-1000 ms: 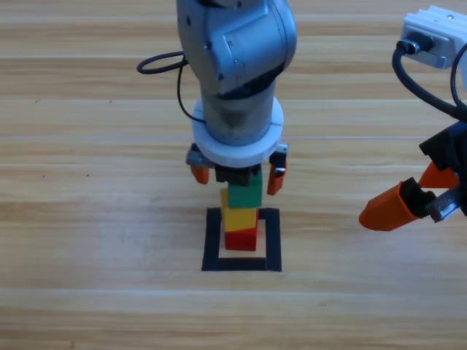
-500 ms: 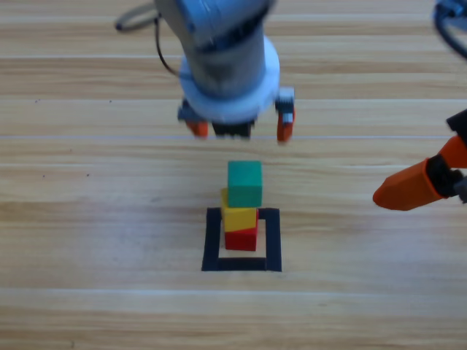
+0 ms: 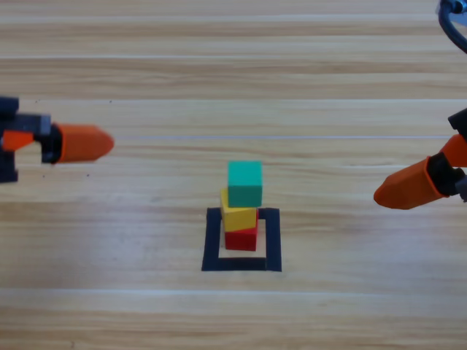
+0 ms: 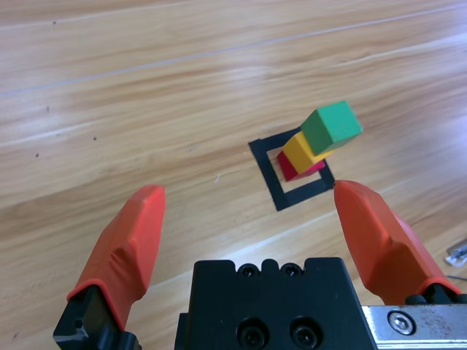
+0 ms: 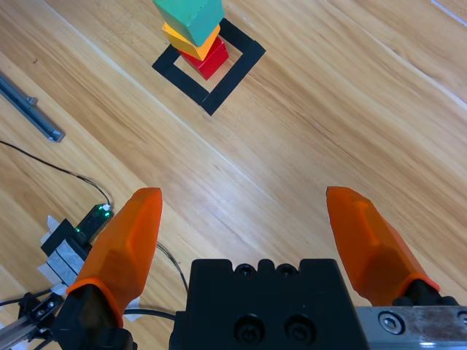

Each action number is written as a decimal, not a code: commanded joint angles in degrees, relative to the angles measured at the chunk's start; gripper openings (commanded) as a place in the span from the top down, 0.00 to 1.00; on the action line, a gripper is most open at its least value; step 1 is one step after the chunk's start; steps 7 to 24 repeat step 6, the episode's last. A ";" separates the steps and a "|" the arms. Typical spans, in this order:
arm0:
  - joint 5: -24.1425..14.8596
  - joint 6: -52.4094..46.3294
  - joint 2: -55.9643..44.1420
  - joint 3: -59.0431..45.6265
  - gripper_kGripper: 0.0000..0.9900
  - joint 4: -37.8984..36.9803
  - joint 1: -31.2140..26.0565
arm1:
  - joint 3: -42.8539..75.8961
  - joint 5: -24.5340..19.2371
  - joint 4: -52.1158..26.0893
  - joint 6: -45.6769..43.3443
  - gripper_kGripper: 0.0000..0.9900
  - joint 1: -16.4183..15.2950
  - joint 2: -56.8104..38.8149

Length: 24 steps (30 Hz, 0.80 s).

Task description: Stack the blocks in the rectangular block: red at the bottom, yellow in the middle, green on top

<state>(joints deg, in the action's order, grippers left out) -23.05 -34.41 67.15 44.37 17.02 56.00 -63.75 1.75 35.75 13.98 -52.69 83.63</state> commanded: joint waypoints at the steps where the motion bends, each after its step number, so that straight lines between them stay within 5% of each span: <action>1: 0.72 1.37 1.93 -1.75 0.00 -1.91 0.87 | 0.91 -0.34 0.02 0.08 0.00 1.53 1.45; 24: 0.90 1.46 1.32 -2.71 0.00 -2.17 0.87 | 0.82 -0.34 0.02 0.08 0.00 1.53 1.72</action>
